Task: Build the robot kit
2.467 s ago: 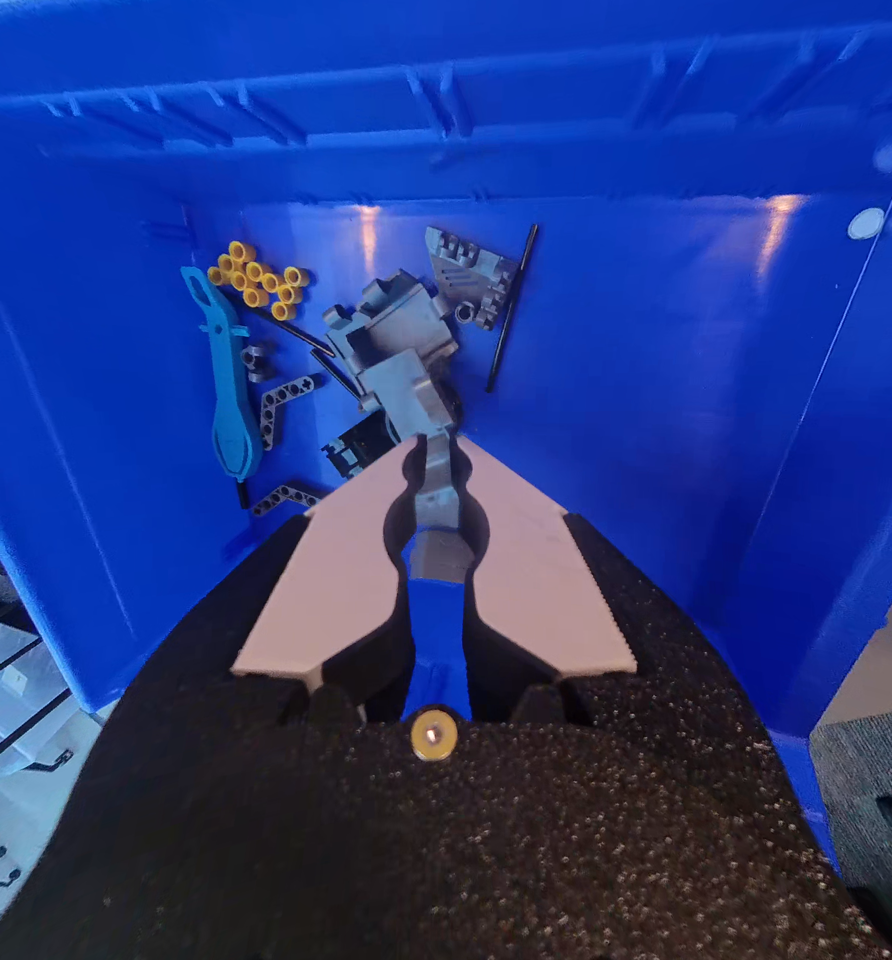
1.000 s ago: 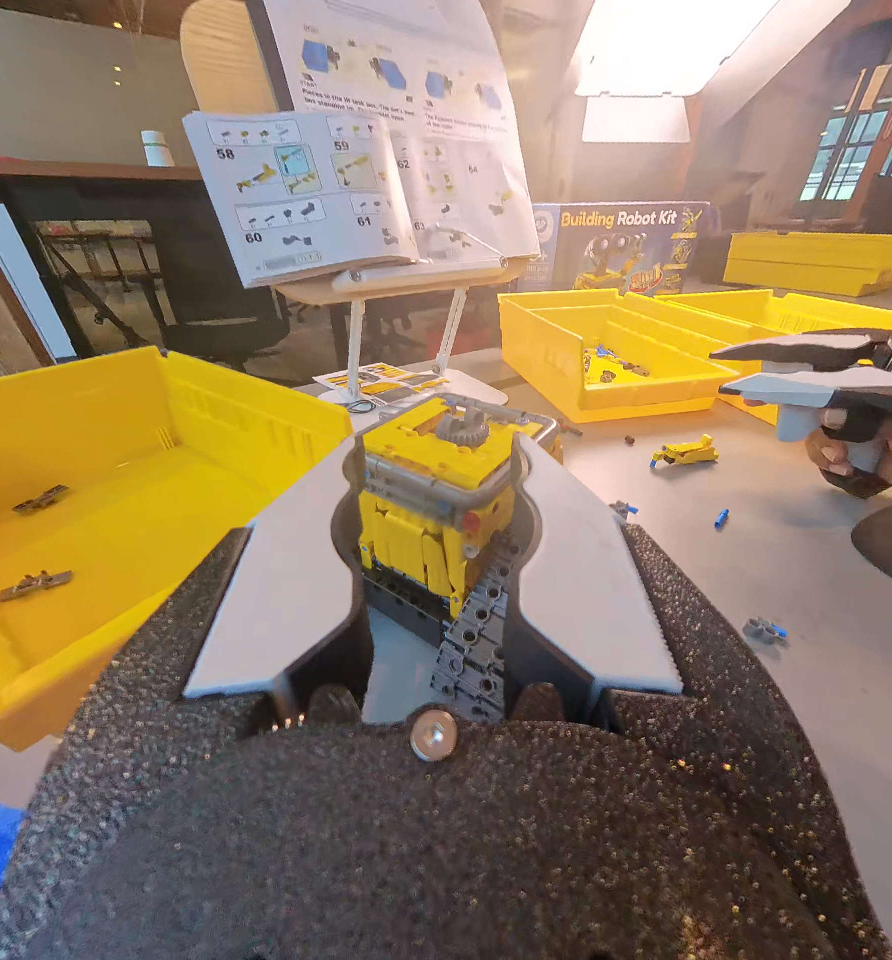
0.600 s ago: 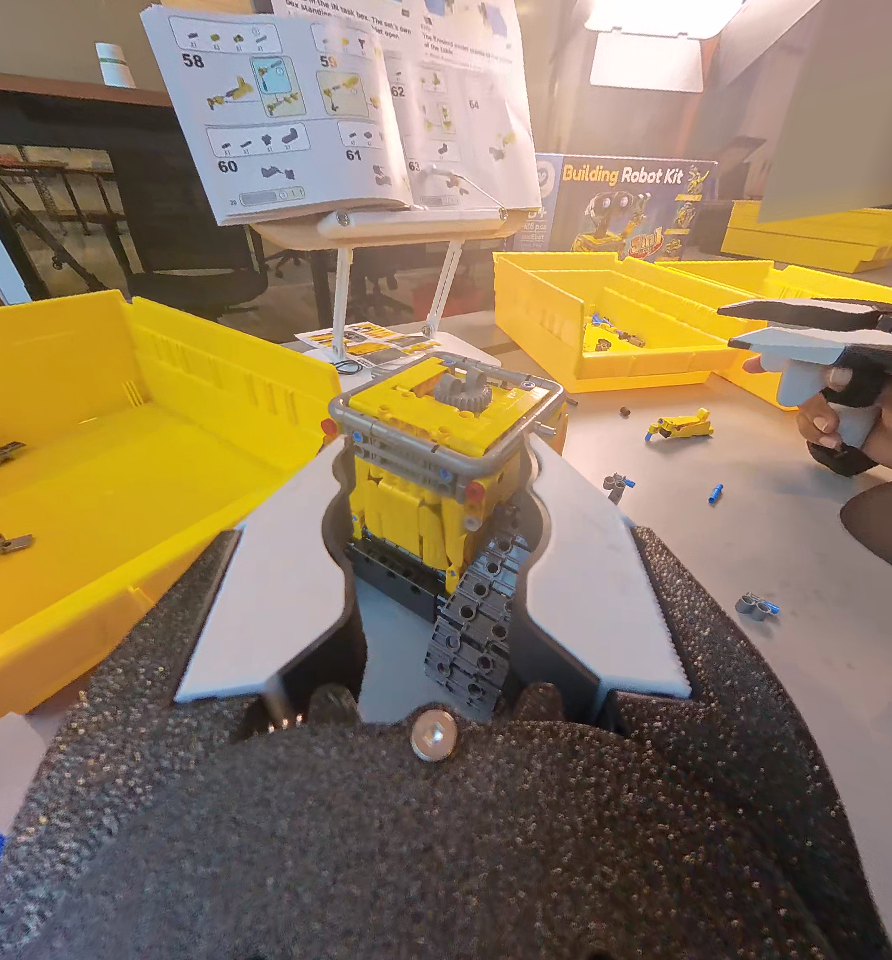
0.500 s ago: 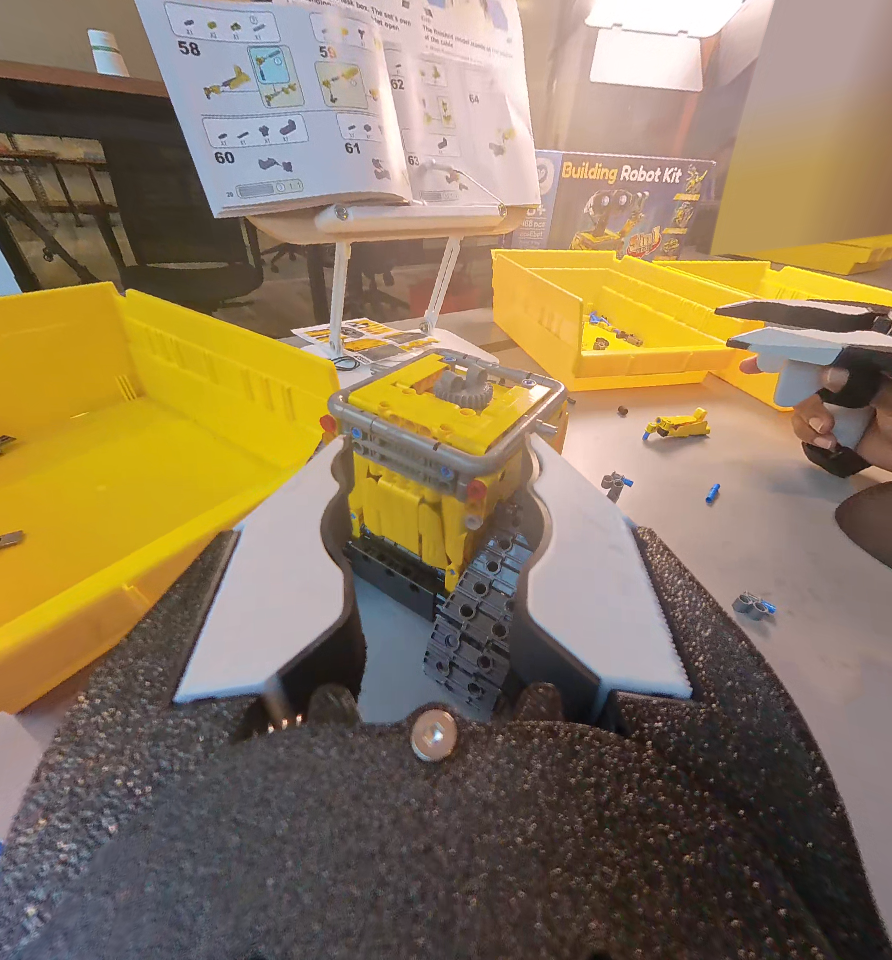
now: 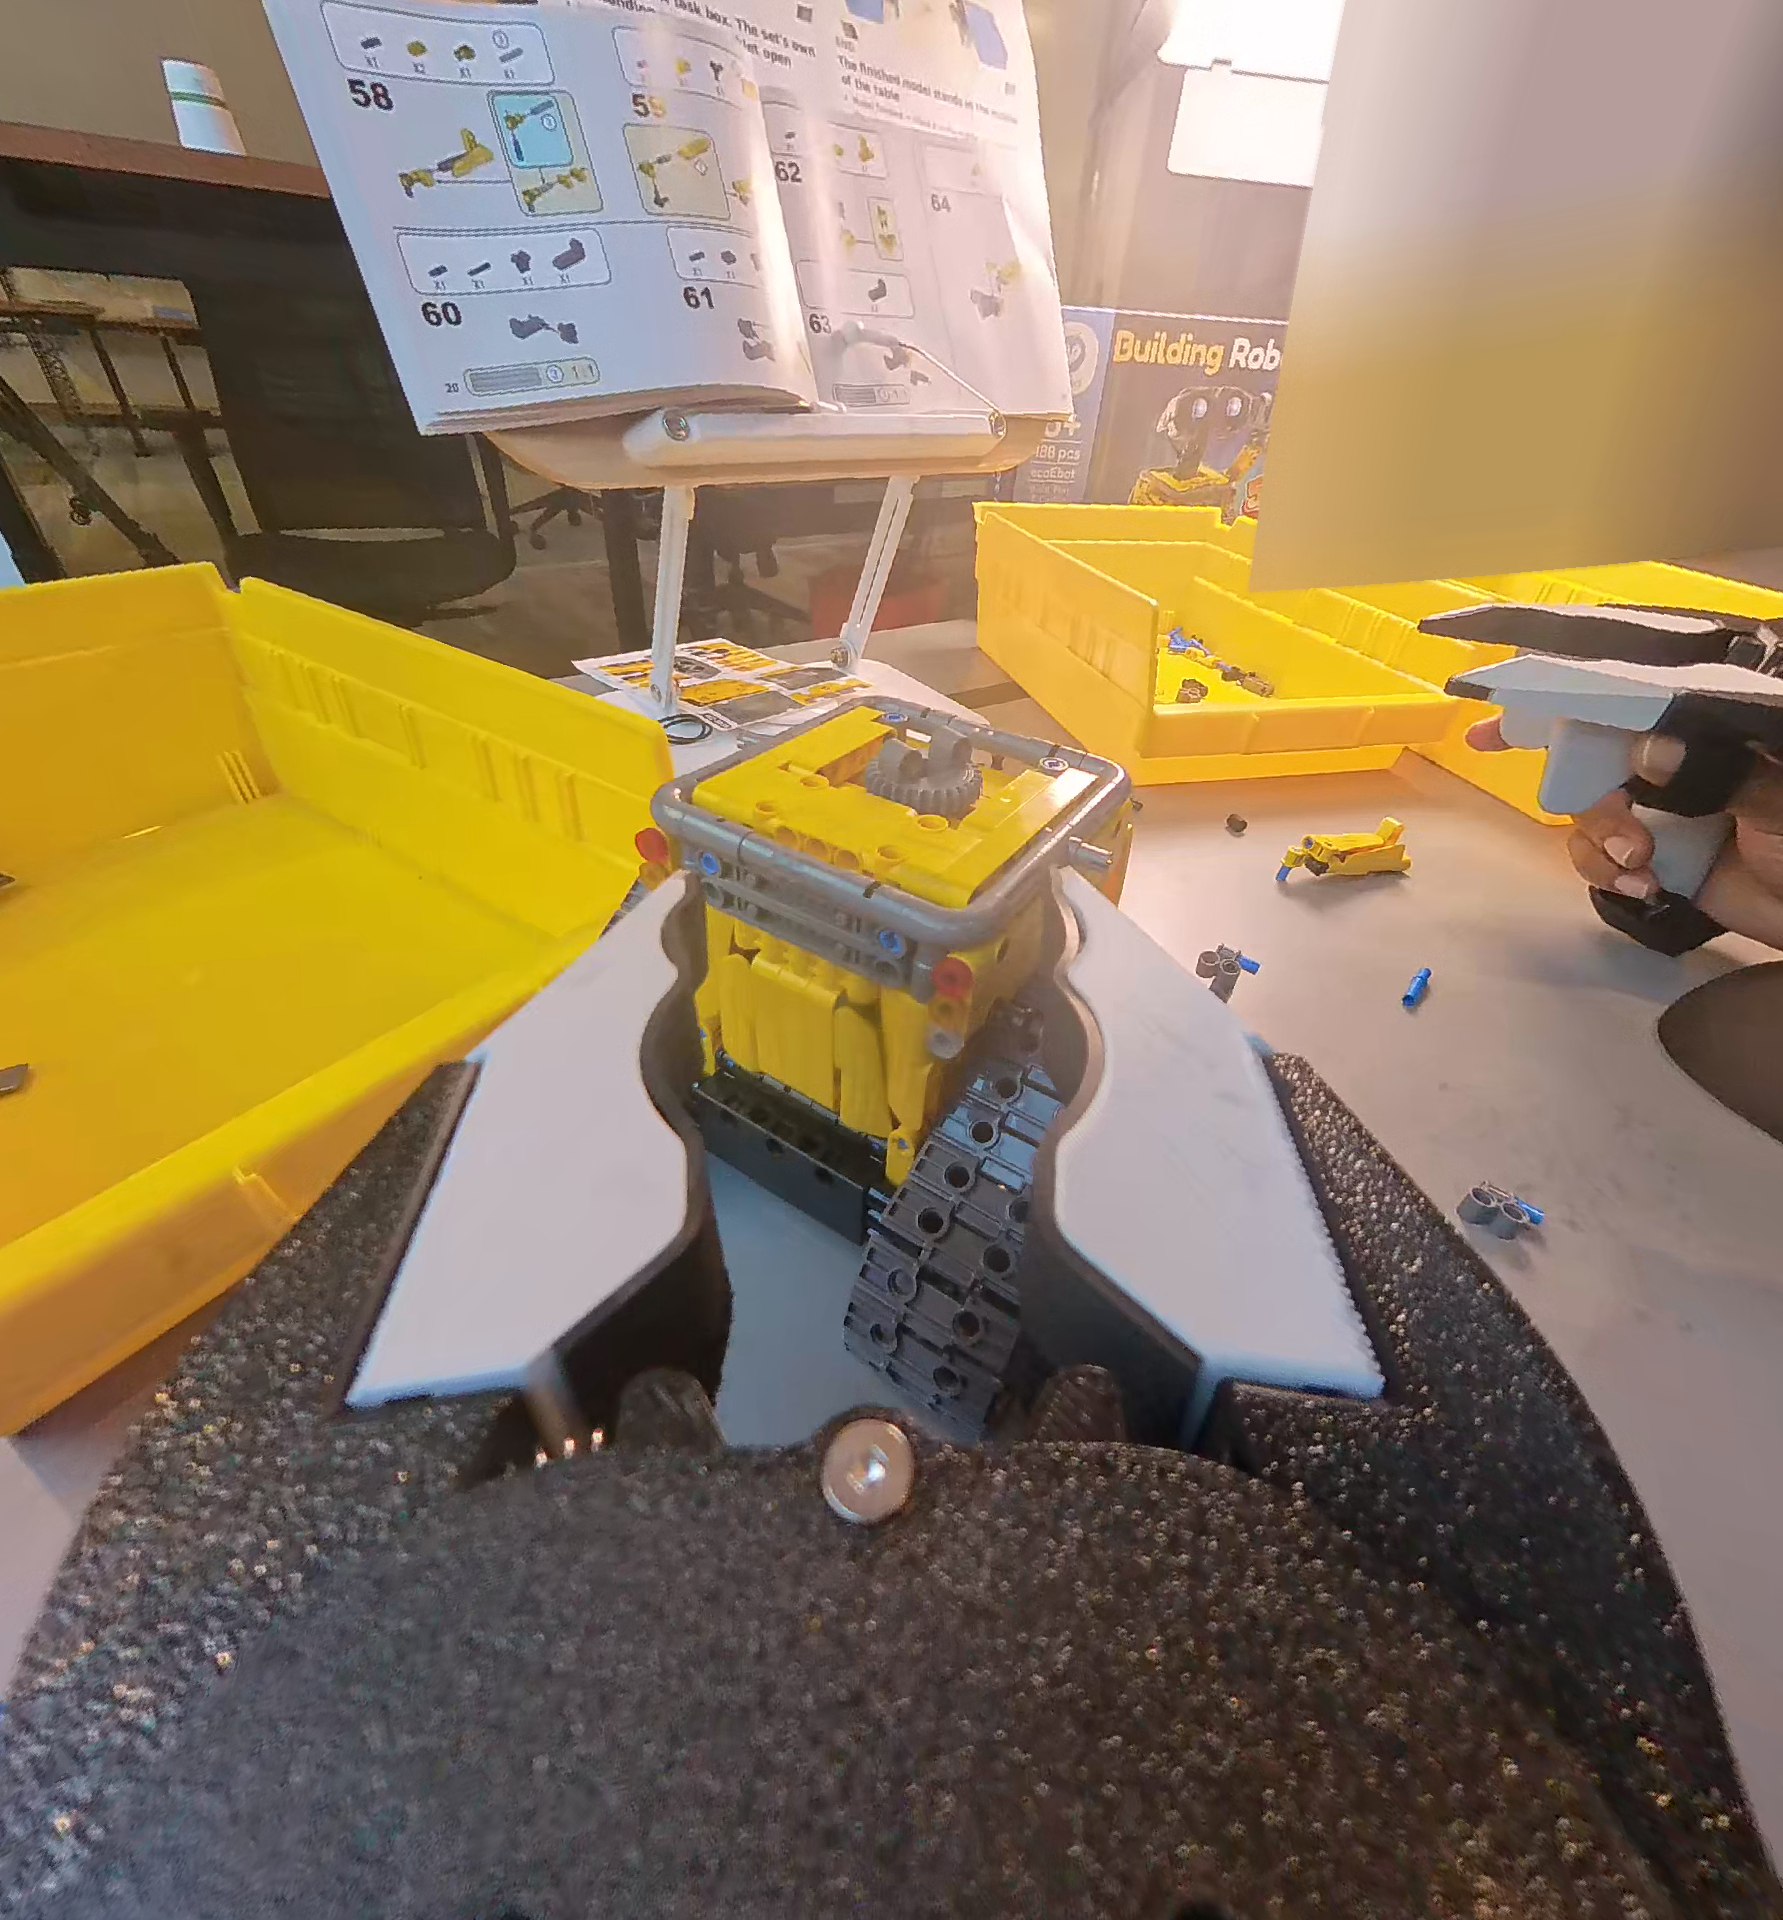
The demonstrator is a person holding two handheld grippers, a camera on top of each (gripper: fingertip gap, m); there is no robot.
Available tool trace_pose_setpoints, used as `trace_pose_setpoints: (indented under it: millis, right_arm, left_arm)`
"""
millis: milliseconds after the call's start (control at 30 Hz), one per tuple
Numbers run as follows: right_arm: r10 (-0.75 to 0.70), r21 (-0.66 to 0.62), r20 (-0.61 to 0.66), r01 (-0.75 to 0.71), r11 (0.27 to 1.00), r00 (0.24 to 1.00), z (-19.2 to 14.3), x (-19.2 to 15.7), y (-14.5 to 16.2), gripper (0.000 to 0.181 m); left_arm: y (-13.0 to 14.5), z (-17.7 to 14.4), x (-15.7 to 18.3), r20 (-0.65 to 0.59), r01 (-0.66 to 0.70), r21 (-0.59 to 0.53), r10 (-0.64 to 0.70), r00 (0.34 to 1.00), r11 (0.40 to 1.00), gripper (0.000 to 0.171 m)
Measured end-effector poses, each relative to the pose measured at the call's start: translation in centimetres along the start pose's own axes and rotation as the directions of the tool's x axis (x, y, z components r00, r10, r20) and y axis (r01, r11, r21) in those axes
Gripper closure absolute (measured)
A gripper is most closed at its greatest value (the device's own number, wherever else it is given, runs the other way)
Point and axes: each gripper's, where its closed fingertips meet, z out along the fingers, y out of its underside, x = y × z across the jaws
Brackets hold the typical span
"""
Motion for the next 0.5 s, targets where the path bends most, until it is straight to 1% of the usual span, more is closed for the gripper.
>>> trace_pose_setpoints:
  millis: [267,500]
  right_arm:
    - [-0.024,0.001,0.002,0.024,1.0,1.0,-0.02,-0.26,-0.05,0.125]
    - [-0.06,-0.026,-0.016,0.06,0.998,0.998,0.1,-0.3,0.28,0.127]
  left_arm:
    - [-0.02,0.02,0.4,0.001,-0.037,-0.004,0.037,0.999,0.999,0.108]
    - [0.02,0.04,0.75,0.011,-0.081,-0.013,0.081,0.997,0.997,0.108]
